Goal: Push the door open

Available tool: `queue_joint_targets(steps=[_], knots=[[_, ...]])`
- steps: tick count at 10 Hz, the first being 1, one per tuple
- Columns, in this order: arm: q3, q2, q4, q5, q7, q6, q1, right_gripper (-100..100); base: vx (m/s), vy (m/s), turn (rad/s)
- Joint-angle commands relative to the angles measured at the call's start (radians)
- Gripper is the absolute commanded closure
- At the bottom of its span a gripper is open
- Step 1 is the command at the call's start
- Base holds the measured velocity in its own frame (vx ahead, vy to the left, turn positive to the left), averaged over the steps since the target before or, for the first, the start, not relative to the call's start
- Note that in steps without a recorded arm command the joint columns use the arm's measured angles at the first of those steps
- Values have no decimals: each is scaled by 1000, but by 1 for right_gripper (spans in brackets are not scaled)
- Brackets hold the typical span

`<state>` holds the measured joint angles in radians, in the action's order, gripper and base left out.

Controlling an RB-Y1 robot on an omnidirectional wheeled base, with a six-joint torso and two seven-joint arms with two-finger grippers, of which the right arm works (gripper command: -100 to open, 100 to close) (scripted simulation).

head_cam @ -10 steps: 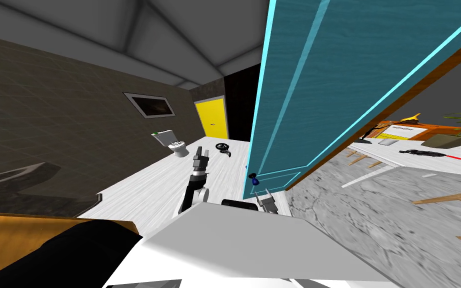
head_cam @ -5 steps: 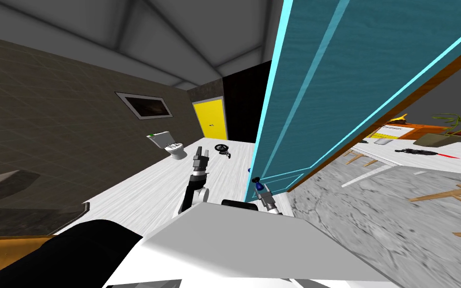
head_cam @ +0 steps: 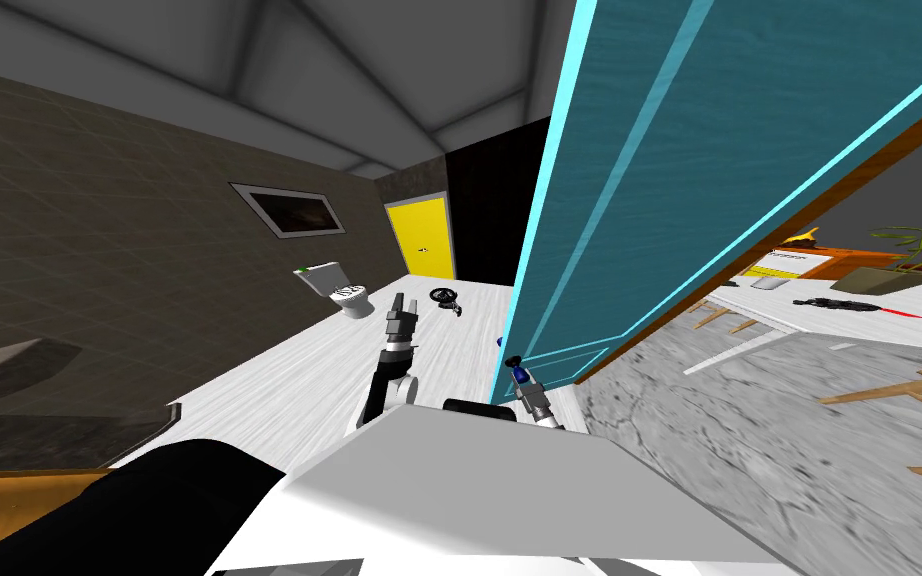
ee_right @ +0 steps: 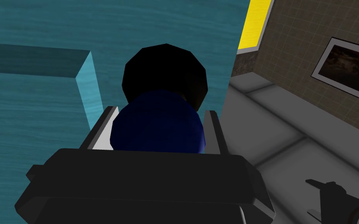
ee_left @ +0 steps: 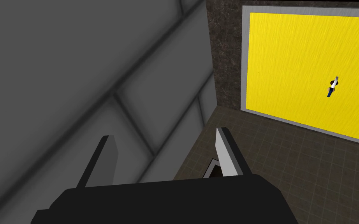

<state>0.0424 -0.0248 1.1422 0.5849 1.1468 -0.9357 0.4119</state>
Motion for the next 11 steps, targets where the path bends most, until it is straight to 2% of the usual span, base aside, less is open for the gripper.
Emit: queue_joint_targets(steps=[1,2,5,11], knots=[[1,0,1,-1,-1,0,0,100,-7,-2,-2],[1,0,1,-1,-1,0,0,100,0,0,0],[-1,-7,-6,-32,-63,1,-9,100,-6,-4,51],[-3,-22,-22,-114,-209,2,-31,100,-4,-5,71]])
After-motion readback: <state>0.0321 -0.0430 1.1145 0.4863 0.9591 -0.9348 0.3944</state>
